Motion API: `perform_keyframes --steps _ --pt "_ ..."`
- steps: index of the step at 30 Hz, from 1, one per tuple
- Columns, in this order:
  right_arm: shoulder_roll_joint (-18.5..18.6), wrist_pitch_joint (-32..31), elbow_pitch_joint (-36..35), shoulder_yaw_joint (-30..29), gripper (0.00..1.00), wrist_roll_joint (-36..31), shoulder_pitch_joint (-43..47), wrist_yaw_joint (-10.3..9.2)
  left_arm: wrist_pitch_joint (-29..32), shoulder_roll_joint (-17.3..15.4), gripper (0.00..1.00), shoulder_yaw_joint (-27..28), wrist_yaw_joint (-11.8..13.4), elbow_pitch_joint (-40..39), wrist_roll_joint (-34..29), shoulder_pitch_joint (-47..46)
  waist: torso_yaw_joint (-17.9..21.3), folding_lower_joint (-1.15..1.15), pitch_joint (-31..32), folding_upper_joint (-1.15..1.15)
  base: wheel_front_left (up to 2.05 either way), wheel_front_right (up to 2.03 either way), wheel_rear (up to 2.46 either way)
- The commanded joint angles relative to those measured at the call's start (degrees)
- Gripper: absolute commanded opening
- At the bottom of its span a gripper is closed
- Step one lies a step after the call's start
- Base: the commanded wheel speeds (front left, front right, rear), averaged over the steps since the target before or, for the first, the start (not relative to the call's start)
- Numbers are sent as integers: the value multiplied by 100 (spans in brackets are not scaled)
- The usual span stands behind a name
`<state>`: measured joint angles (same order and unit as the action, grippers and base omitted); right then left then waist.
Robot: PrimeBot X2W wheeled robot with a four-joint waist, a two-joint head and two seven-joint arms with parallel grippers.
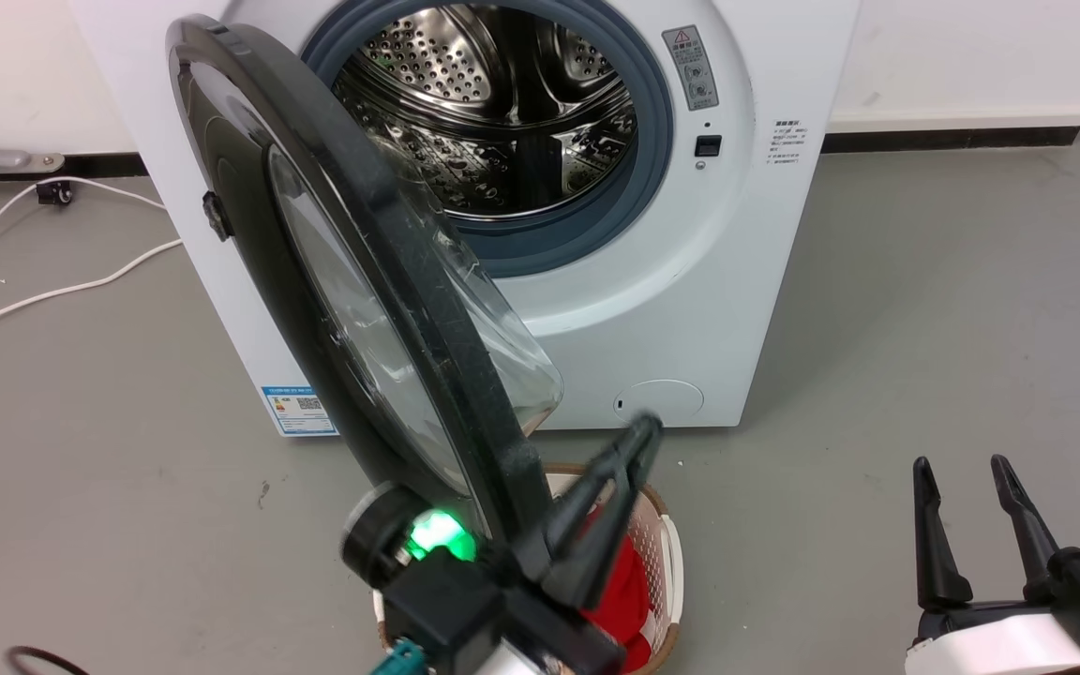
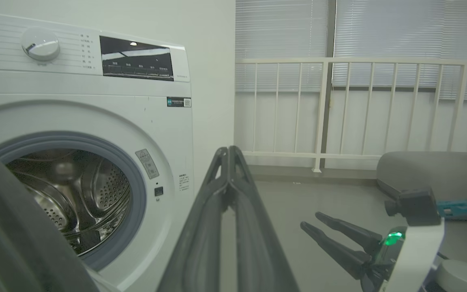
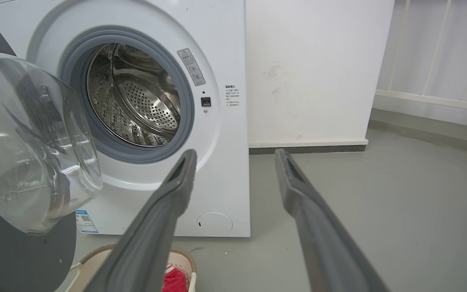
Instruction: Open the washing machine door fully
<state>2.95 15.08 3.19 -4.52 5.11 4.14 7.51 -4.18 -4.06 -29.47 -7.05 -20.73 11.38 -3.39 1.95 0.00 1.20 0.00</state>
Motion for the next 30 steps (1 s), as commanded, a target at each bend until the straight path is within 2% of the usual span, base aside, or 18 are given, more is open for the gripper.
perform_keyframes --steps 1,9,30 --pt "-15 9 17 15 100 48 -5 -4 78 -34 0 -68 -20 94 72 133 -2 0 -1 0 0 0 0" --pt "-14 9 103 26 100 100 -11 -4 325 -136 0 -189 187 777 81 554 -37 0 -17 0 0 0 0" --pt "-14 9 228 148 100 138 -67 -4 -407 51 0 65 605 2421 211 -374 109 0 -53 0 0 0 0"
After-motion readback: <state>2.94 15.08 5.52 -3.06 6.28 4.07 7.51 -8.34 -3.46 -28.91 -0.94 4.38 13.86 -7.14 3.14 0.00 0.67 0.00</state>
